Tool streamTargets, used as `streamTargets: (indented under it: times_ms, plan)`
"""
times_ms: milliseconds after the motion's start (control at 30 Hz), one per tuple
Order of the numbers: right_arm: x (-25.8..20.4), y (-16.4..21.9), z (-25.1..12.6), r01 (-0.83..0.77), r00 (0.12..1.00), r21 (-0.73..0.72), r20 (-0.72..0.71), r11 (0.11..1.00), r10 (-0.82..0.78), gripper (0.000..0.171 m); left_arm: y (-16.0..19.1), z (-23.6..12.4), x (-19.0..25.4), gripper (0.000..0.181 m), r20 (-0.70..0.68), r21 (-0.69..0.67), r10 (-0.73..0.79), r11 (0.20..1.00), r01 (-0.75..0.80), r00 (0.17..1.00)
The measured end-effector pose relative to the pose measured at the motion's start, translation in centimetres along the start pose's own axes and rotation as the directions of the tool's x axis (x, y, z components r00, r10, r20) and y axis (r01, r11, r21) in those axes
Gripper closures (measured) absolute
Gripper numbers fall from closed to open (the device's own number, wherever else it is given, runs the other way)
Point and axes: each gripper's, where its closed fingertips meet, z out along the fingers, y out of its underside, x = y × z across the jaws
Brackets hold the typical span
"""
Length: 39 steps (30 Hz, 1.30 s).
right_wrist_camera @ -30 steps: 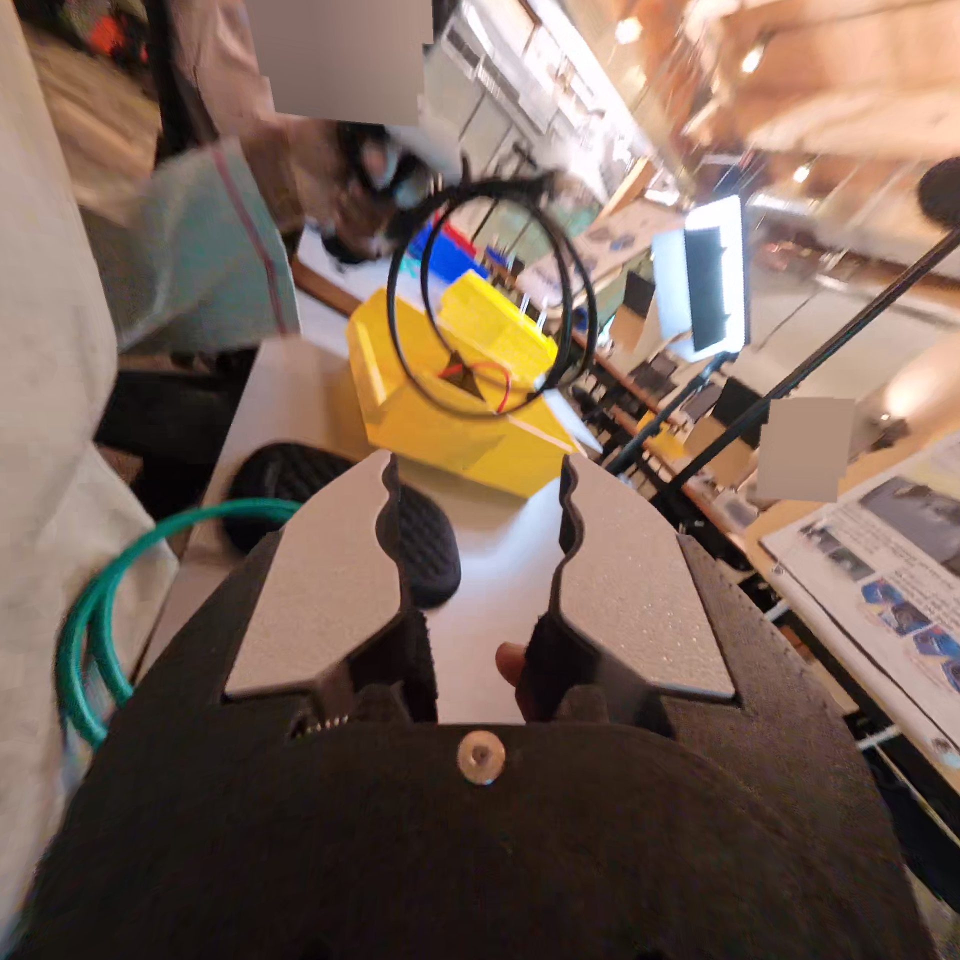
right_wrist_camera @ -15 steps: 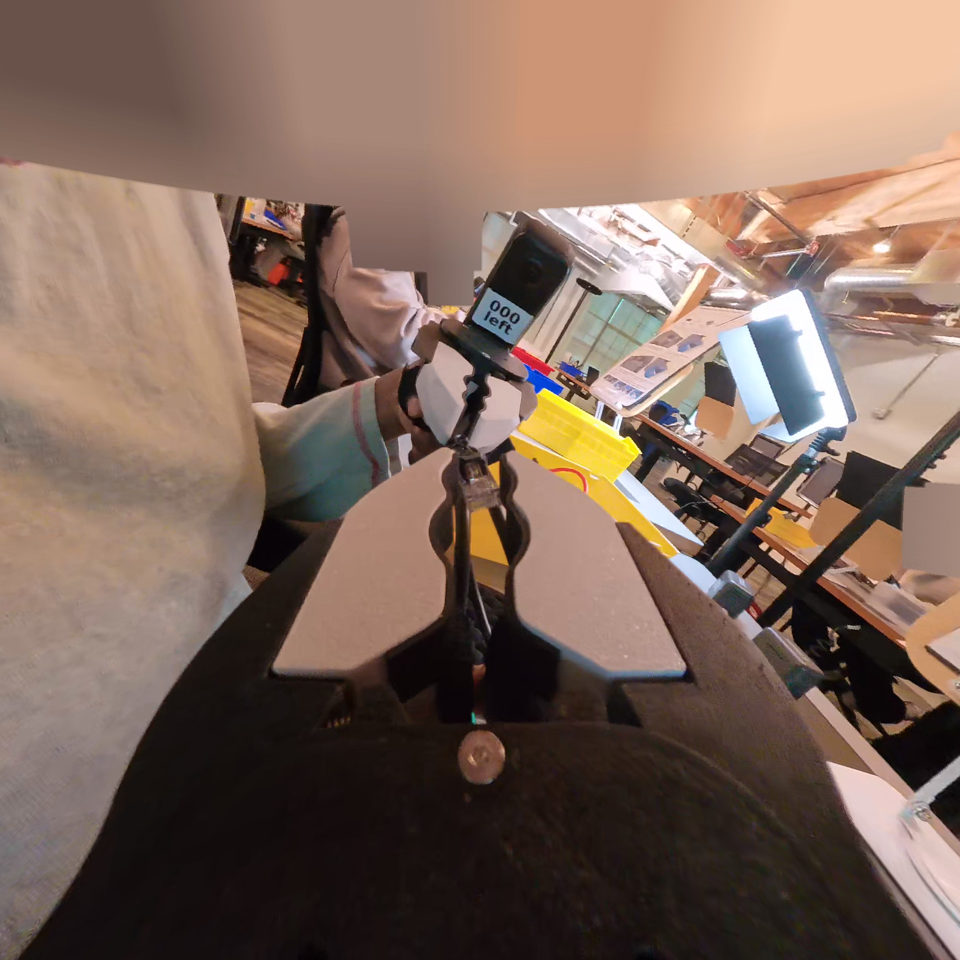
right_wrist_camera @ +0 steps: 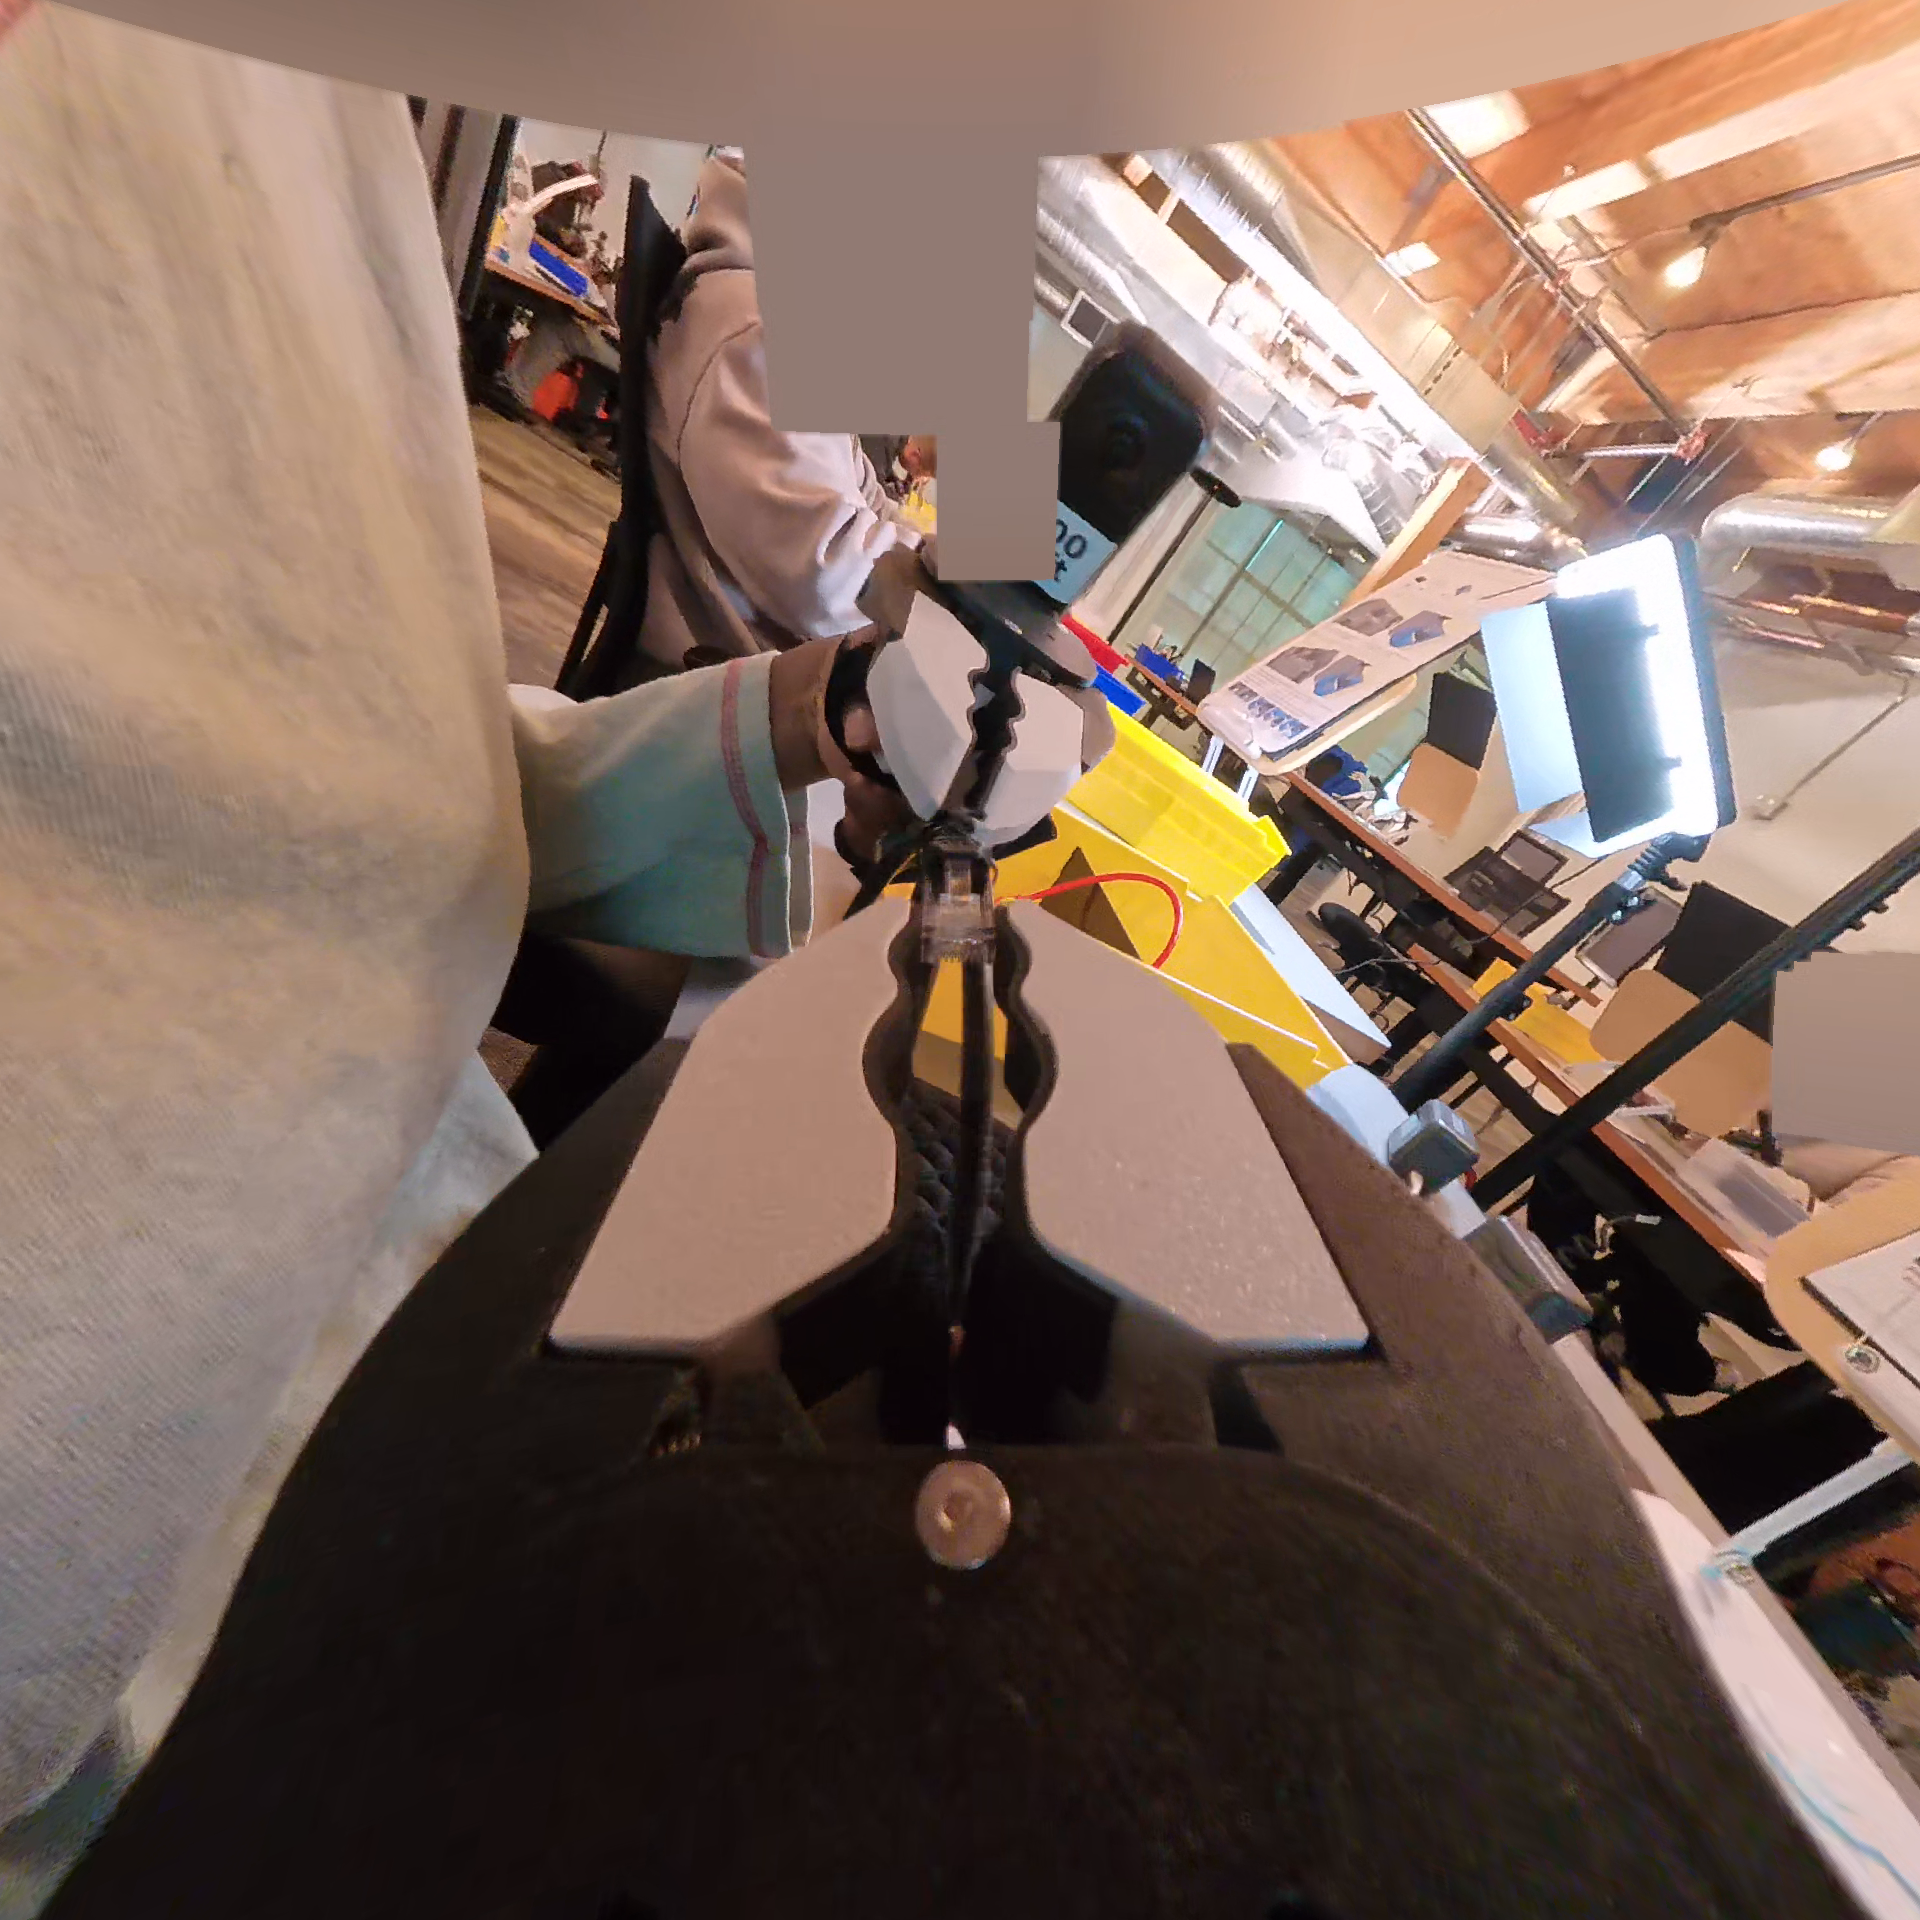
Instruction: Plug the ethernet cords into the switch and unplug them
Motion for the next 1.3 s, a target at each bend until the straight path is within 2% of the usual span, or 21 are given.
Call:
streamTargets:
  times_ms: [33, 133, 200, 300, 400, 433, 467, 533, 667, 767, 833, 933, 1000, 1033, 1167, 1300]
  plan:
    - [0.1, 0.2, 0.0, -0.017, 1.000, -0.006, 0.001, 1.000, 0.017, 0.158, 0.0, -0.1, -0.2, 0.170, 0.025, 0.003, 0.034, 0.999, -0.034, 0.999]
    - [0.4, 0.9, 0.1, -0.058, 0.998, -0.034, -0.009, 0.998, 0.058, 0.159, -0.9, -0.2, -1.5, 0.134, 0.197, 0.017, 0.206, 0.977, -0.213, 0.959]
    - [0.5, 1.3, 0.3, -0.084, 0.996, -0.044, -0.017, 0.996, 0.083, 0.159, -1.9, -0.1, -1.9, 0.127, 0.301, 0.010, 0.334, 0.936, -0.353, 0.893]
    - [0.4, 1.3, 0.7, -0.111, 0.994, -0.036, -0.017, 0.993, 0.111, 0.159, -1.5, 1.7, -0.9, 0.130, 0.264, -0.067, 0.408, 0.912, -0.406, 0.874]
    - [0.0, 0.7, 0.9, -0.128, 0.992, 0.006, 0.013, 0.992, 0.128, 0.159, 0.2, 2.8, -1.7, 0.150, 0.260, -0.215, 0.495, 0.867, -0.450, 0.829]
    - [-0.1, 0.6, 0.9, -0.129, 0.992, 0.012, 0.017, 0.992, 0.129, 0.159, 0.6, 3.0, -1.7, 0.155, 0.243, -0.225, 0.515, 0.854, -0.469, 0.822]
    - [-0.1, 0.6, 0.8, -0.127, 0.992, 0.013, 0.023, 0.992, 0.127, 0.159, 0.7, 3.3, -1.2, 0.162, 0.210, -0.203, 0.513, 0.855, -0.477, 0.832]
    - [-0.2, 0.5, 0.7, -0.132, 0.991, 0.028, 0.030, 0.991, 0.131, 0.159, 1.4, 3.7, -1.0, 0.165, 0.166, -0.192, 0.482, 0.872, -0.451, 0.860]
    - [0.5, 0.3, -0.2, -0.154, 0.988, 0.065, 0.017, 0.986, 0.153, 0.159, 2.5, 3.3, -1.7, 0.167, 0.153, -0.234, 0.433, 0.889, -0.393, 0.888]
    - [1.8, -1.0, -2.0, -0.194, 0.980, 0.178, -0.012, 0.965, 0.199, 0.159, 3.1, 2.3, -2.0, 0.168, 0.158, -0.271, 0.427, 0.886, -0.377, 0.890]
    - [2.4, -1.0, -3.0, -0.210, 0.975, 0.198, -0.023, 0.957, 0.219, 0.159, 2.7, 1.7, -2.0, 0.168, 0.169, -0.234, 0.408, 0.901, -0.365, 0.897]
    - [2.4, -0.3, -2.8, -0.224, 0.973, 0.180, -0.016, 0.958, 0.231, 0.158, 2.9, 1.3, -2.2, 0.167, 0.172, -0.233, 0.395, 0.906, -0.353, 0.902]
    - [2.2, 0.0, -2.4, -0.244, 0.969, 0.185, -0.003, 0.952, 0.248, 0.159, 2.9, 1.2, -2.7, 0.155, 0.200, -0.241, 0.416, 0.899, -0.367, 0.887]
    - [2.0, 0.2, -2.2, -0.253, 0.967, 0.179, 0.007, 0.951, 0.256, 0.159, 2.4, 1.2, -2.8, 0.149, 0.220, -0.219, 0.419, 0.901, -0.375, 0.881]
    - [1.6, 0.5, -1.5, -0.270, 0.962, 0.187, 0.029, 0.944, 0.270, 0.158, -0.6, 2.5, -1.6, 0.149, 0.227, -0.034, 0.349, 0.936, -0.351, 0.909]
    - [1.3, 0.6, -1.1, -0.276, 0.961, 0.184, 0.042, 0.943, 0.273, 0.159, -0.9, 4.5, -1.9, 0.154, 0.241, -0.013, 0.356, 0.931, -0.364, 0.903]
